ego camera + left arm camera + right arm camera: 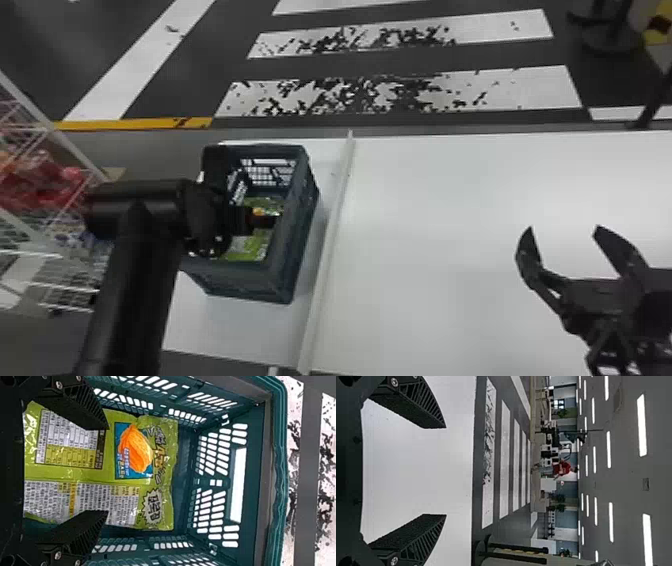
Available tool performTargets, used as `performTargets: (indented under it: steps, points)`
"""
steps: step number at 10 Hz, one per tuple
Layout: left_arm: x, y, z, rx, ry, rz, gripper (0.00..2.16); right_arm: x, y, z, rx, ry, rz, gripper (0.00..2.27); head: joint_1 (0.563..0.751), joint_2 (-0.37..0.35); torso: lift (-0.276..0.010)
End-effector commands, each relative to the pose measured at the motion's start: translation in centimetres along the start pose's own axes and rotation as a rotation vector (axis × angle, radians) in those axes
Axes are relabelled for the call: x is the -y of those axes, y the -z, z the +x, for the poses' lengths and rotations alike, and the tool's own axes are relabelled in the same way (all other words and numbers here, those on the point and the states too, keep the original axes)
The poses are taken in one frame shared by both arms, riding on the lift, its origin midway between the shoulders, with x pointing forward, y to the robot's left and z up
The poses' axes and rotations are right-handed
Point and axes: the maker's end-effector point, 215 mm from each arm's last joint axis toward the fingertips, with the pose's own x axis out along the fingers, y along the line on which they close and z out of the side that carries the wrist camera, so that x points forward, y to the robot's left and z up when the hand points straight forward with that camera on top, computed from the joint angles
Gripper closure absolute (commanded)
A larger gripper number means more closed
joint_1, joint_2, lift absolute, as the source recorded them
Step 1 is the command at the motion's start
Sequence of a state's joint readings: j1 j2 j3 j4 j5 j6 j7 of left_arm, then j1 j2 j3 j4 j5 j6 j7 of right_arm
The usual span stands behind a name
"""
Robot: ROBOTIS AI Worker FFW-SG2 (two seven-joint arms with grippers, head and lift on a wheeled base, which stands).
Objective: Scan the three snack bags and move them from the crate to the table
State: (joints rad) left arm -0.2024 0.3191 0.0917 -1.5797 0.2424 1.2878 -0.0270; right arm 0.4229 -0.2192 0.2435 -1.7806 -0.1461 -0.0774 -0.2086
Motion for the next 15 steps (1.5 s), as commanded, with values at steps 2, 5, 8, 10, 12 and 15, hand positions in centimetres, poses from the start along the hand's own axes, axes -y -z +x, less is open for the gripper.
performTargets:
  steps: [2,5,8,10,12,15]
  points:
    - [0.3,-0.8,1.2,0.028,0.017,-0.017,0.14,-0.1,0.1,0.0,-0.001,-0.003,-0.002,0.09,0.695,0.238,-0.062]
    - [1.8,0.1,1.6,-0.001,0.038,-0.024,0.14,-0.3,0.1,-0.1,0.000,-0.005,-0.002,0.09,0.695,0.227,-0.062]
    - [0.8,1.7,2.1,-0.026,0.018,-0.021,0.14,-0.6,0.0,-0.1,0.004,-0.012,-0.002,0.09,0.695,0.225,-0.062]
    - [0.7,1.6,2.3,-0.031,0.018,-0.018,0.19,-1.2,0.1,-0.3,0.003,-0.022,0.002,0.09,0.695,0.240,-0.062]
    - [0.8,1.6,2.9,-0.057,0.046,-0.031,1.48,-1.0,0.4,-0.9,0.008,-0.018,0.003,0.09,0.695,0.241,-0.062]
    - [0.9,1.8,3.0,-0.065,0.062,-0.043,2.13,-1.2,-0.4,-2.0,0.047,-0.007,0.013,0.09,0.695,0.242,-0.062]
